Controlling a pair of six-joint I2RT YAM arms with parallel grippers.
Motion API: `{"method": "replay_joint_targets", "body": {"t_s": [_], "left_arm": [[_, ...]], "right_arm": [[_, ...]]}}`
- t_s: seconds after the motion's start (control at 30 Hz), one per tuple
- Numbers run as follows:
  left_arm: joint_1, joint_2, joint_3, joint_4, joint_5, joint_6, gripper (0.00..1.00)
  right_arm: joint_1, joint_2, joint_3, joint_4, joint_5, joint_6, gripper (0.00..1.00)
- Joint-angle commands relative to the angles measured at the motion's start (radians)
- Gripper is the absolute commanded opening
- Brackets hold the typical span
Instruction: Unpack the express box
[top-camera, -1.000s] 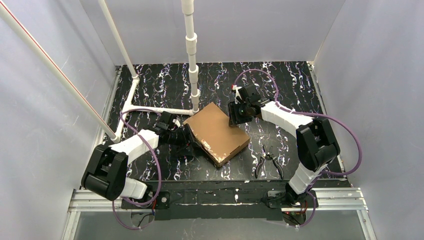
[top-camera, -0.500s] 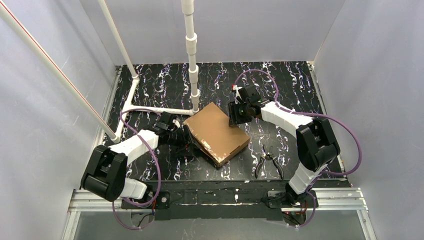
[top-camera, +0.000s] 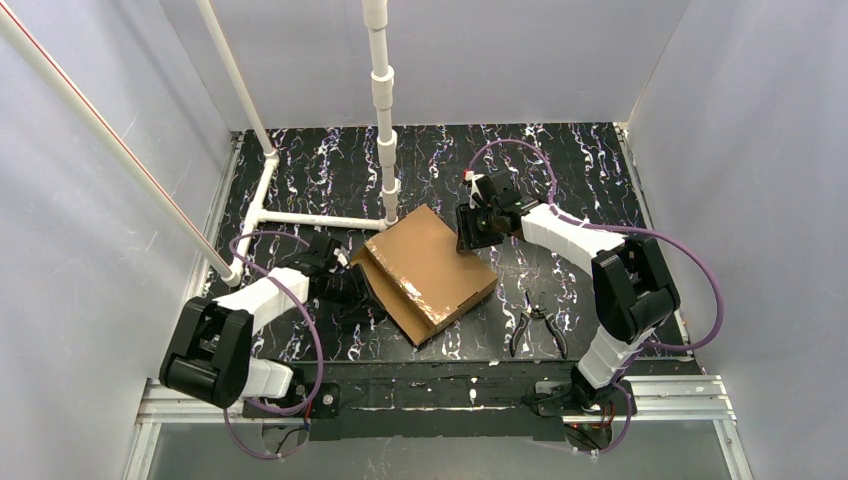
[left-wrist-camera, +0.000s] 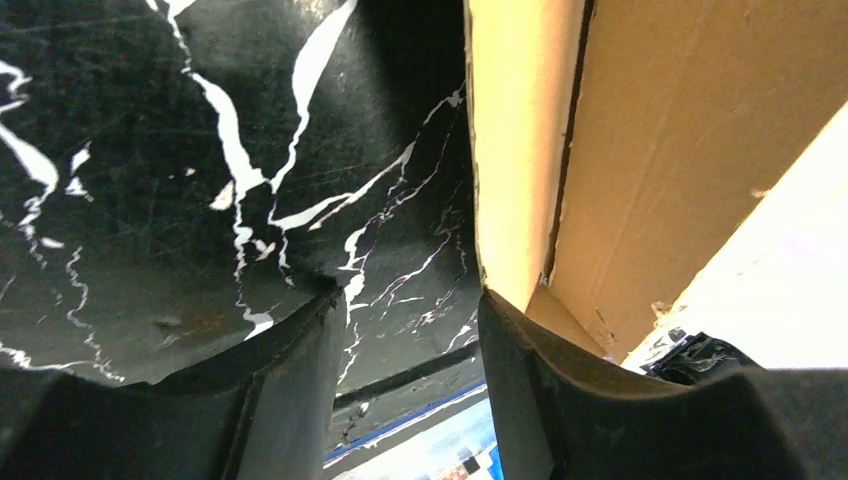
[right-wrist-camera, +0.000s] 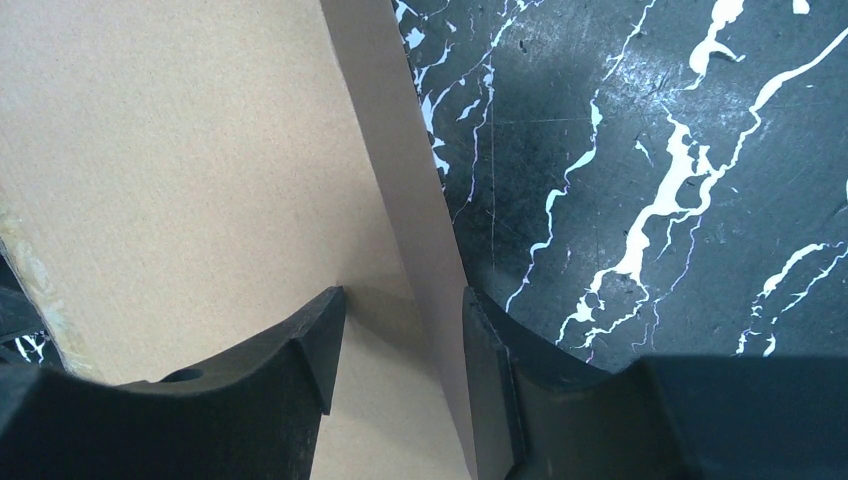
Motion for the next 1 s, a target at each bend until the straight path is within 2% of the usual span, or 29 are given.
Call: {"method": "replay_joint_targets", "body": {"t_s": [0.0,0.13,0.3,0.47,0.7,0.97], "left_arm": [[0.005,-0.035,-0.018,-0.101,-0.090,0.074,0.51],[0.008,-0.070,0.027,-0.085,-0.050,0.080,0.59],[0.028,-0.035,0.070,-0.007,0.044,0.049,0.61],[0.045,0.046,0.070,0.101,0.121,-0.002,0.54],[0.045,0.130,0.076,0.167,0.118,-0.022,0.44],[0.045,0.144,0.034,0.269,0.143,-0.051,0.24]], "right_arm": [[-0.009,0.005,-0.033,-0.027,0.067,-0.024,0.54],[-0.009,0.005,-0.028,-0.024,0.049,-0.023,0.54],[-0.009,-0.003,-0.019,-0.027,0.039,-0.024,0.54],[-0.008,-0.002,-0.017,-0.028,0.033,-0.026,0.53],[-0.008,-0.003,-0.018,-0.026,0.034,-0.024,0.54],[-0.008,-0.004,-0.021,-0.019,0.028,-0.024,0.54]]}}
